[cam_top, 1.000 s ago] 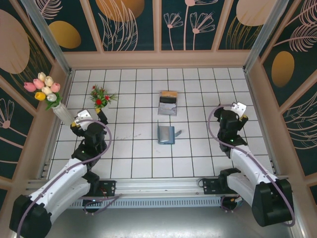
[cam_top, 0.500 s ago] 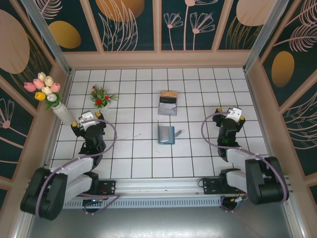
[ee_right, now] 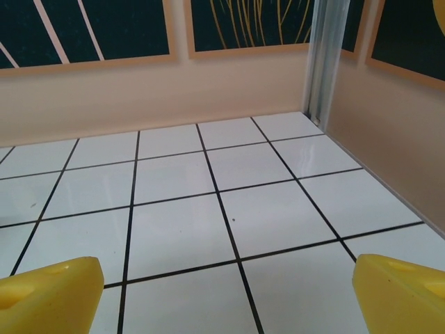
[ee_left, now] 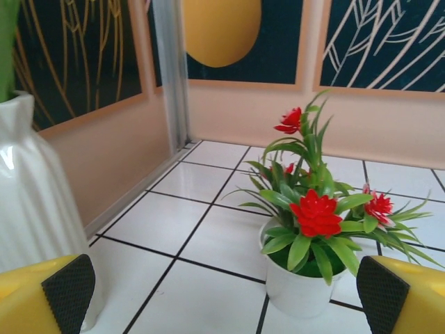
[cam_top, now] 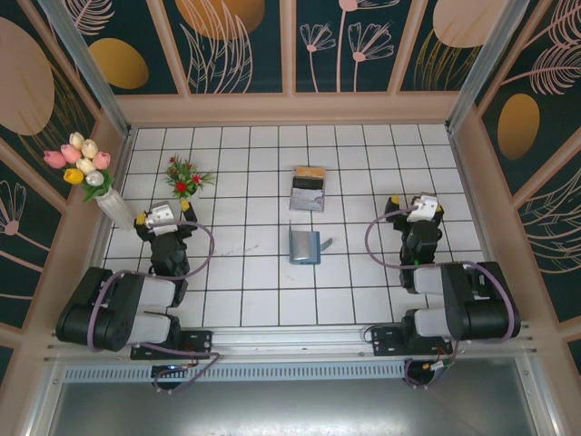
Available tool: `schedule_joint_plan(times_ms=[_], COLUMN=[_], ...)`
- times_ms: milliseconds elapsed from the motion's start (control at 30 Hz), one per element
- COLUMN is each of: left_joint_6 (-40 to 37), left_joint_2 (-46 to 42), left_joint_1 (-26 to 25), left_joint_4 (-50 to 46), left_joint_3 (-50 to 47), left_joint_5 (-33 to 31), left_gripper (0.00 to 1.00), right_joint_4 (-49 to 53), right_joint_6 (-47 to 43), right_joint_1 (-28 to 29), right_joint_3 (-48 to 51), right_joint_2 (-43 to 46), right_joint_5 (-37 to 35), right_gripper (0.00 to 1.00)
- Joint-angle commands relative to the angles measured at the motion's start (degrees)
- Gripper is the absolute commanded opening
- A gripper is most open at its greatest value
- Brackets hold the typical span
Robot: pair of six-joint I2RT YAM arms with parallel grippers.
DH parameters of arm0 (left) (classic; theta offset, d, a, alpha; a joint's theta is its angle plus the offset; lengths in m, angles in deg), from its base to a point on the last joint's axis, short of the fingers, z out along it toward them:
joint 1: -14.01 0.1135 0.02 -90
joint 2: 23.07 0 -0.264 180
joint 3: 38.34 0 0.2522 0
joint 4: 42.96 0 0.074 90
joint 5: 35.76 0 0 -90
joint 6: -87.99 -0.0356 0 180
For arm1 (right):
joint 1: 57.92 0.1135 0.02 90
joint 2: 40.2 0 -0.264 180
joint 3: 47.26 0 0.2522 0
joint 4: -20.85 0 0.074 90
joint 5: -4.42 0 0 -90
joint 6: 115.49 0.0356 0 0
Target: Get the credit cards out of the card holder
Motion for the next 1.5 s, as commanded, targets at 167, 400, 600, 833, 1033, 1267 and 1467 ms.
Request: schedule_joint_plan(times_ms=[167, 400, 600, 833, 1033, 1267, 1467], left_joint_6=[0.0, 0.1, 3.5, 3.5, 3.6, 3.7, 4.4], left_joint_2=[5.7, 9.3, 8.6, 8.4, 8.6, 8.8, 8.4], left_joint_1=[3.0, 3.5, 5.5, 5.6, 5.7, 6.0, 7.4], left_joint_4=[11.6, 10.8, -0.1, -0.1, -0.8, -2.0, -2.6], left_joint_3=[-0.5, 1.9, 6.9, 6.7, 7.2, 7.7, 7.9], left_joint_5=[7.4, 7.6, 6.2, 6.6, 7.2, 8.0, 10.6], left_gripper=[0.99, 0.99, 0.99, 0.99, 0.99, 0.99, 0.99], right_joint_4=[-11.3, -6.8, -3.4, -3.3, -3.3, -3.2, -3.4], right_joint_6=[0.1, 1.5, 3.5, 3.5, 3.5, 3.5, 3.5], right_joint_1=[-1.5, -2.0, -3.9, -3.8, -3.9, -3.9, -3.9], right_joint_3=[-0.1, -2.7, -4.4, -4.5, -4.5, -4.5, -4.5], right_joint_2=[-9.2, -9.7, -9.9, -9.9, -9.9, -9.9, -9.9], right_joint_5=[9.3, 7.7, 9.0, 9.1, 9.0, 9.0, 9.0], right_gripper=[0.94, 0.99, 0.99, 0.99, 0.99, 0.99, 0.99])
